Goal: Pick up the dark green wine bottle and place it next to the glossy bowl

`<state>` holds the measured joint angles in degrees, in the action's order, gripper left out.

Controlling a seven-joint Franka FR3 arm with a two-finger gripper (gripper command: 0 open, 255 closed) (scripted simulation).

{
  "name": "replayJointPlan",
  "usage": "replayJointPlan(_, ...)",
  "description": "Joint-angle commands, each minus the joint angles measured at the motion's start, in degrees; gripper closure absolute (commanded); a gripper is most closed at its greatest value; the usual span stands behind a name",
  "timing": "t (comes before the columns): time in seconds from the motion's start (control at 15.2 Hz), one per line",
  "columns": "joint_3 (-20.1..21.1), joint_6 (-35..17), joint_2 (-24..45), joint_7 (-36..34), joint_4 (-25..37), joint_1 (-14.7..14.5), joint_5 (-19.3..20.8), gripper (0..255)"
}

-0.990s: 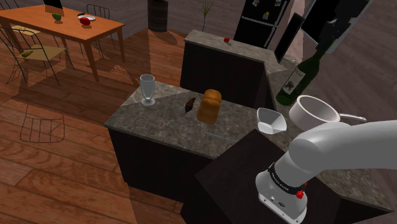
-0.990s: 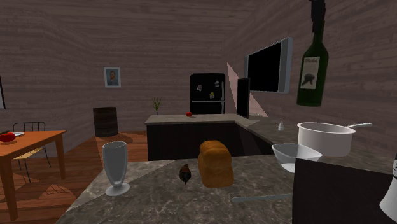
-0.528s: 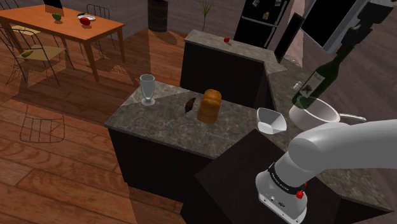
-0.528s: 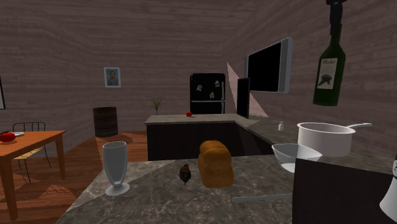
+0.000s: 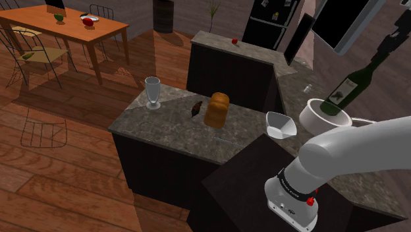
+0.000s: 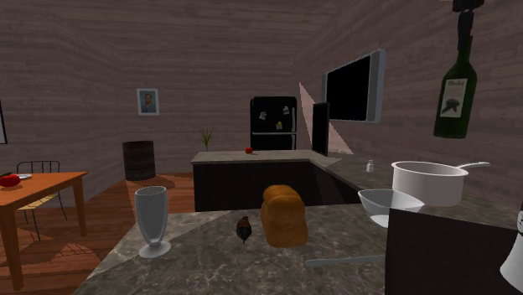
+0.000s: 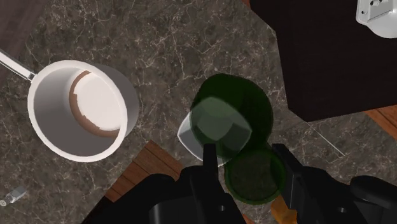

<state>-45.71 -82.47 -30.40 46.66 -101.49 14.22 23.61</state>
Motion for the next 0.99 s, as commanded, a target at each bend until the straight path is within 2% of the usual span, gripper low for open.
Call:
replayJointPlan(0.0, -3.9, -0.1, 2.2, 3.6, 3.2, -1.0, -0.2, 255)
replayJointPlan(0.2, -11.5, -0.8, 6.4, 9.4, 8.1, -3.5, -1.6, 255)
replayJointPlan(0.92, -10.4, -8.5, 2.4, 6.7, -3.0, -1.2, 1.1, 255)
